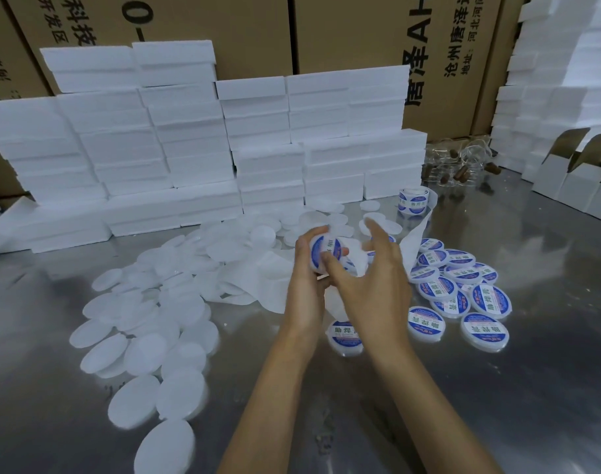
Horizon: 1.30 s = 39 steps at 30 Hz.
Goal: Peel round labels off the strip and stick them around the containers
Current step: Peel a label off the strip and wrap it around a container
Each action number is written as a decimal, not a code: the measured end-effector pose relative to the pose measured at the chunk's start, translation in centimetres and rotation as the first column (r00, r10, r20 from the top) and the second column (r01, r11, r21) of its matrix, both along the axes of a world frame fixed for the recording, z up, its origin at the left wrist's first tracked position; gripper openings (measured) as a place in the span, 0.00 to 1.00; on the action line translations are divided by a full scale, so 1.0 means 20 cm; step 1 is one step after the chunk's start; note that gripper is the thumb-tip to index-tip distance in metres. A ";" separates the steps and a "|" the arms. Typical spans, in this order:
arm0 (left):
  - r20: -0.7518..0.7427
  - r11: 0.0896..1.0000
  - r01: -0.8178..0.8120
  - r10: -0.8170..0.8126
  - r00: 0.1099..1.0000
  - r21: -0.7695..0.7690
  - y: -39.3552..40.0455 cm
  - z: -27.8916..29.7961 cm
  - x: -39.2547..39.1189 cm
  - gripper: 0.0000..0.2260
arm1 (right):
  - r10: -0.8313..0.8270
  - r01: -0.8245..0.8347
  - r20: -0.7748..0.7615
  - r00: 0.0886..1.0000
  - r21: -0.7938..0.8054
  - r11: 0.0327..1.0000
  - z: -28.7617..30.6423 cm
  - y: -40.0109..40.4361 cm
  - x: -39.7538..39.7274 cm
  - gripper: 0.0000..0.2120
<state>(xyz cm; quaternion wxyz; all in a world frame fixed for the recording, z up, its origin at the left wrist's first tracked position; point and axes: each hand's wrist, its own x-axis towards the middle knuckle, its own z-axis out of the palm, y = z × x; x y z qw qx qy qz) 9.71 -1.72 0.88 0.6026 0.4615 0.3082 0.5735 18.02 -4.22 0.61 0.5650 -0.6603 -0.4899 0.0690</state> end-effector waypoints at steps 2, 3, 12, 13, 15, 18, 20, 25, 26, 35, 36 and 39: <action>0.121 0.998 0.020 -0.013 0.993 -0.058 0.00 0.01 -0.02 0.20 | 0.018 -0.018 -0.016 1.000 -0.058 0.998 0.00 0.01 0.04 0.42; 0.176 0.995 0.044 -0.028 0.984 -0.085 0.00 0.02 -0.03 0.21 | 0.028 -0.028 0.000 1.000 -0.061 0.998 0.00 0.01 0.05 0.43; 0.340 0.950 0.236 -0.158 0.927 -0.202 -0.05 0.03 -0.01 0.26 | 0.015 -0.015 0.189 0.982 0.000 1.000 -0.04 0.03 0.07 0.23; 0.321 0.952 0.228 -0.154 0.934 -0.207 -0.05 0.04 -0.01 0.26 | 0.011 -0.016 0.176 0.984 0.030 0.999 -0.05 0.04 0.08 0.23; 0.287 0.955 0.225 -0.164 0.944 -0.195 -0.05 0.04 -0.01 0.23 | 0.011 -0.023 0.154 0.988 0.074 0.997 -0.05 0.04 0.09 0.24; 0.208 0.960 0.239 -0.205 0.956 -0.149 -0.04 0.04 0.01 0.13 | 0.006 -0.020 0.122 0.992 0.113 0.993 -0.06 0.05 0.11 0.24; 0.122 0.972 0.208 -0.194 0.973 -0.114 -0.04 0.02 0.02 0.11 | 0.023 -0.035 0.090 0.996 0.127 0.991 -0.06 0.05 0.11 0.24; 0.052 0.995 0.073 -0.069 0.996 -0.075 -0.05 0.00 0.01 0.09 | 0.132 -0.132 0.003 0.991 0.030 0.991 -0.08 0.03 0.11 0.21; 0.068 0.995 0.030 -0.024 0.997 -0.092 -0.05 0.00 0.00 0.09 | 0.153 -0.153 0.007 0.988 0.006 0.988 -0.08 0.02 0.10 0.21; 0.080 0.962 -0.202 0.220 0.972 -0.182 -0.06 0.01 -0.04 0.05 | 0.211 -0.168 0.278 0.937 -0.171 0.971 -0.10 0.00 0.09 0.21; 0.081 0.962 -0.202 0.219 0.972 -0.181 -0.06 0.00 -0.04 0.05 | 0.200 -0.158 0.302 0.932 -0.156 0.975 -0.10 0.00 0.10 0.21; 0.067 0.968 -0.197 0.210 0.975 -0.158 -0.06 0.00 -0.05 0.04 | 0.157 -0.126 0.326 0.932 -0.114 0.985 -0.10 0.01 0.10 0.18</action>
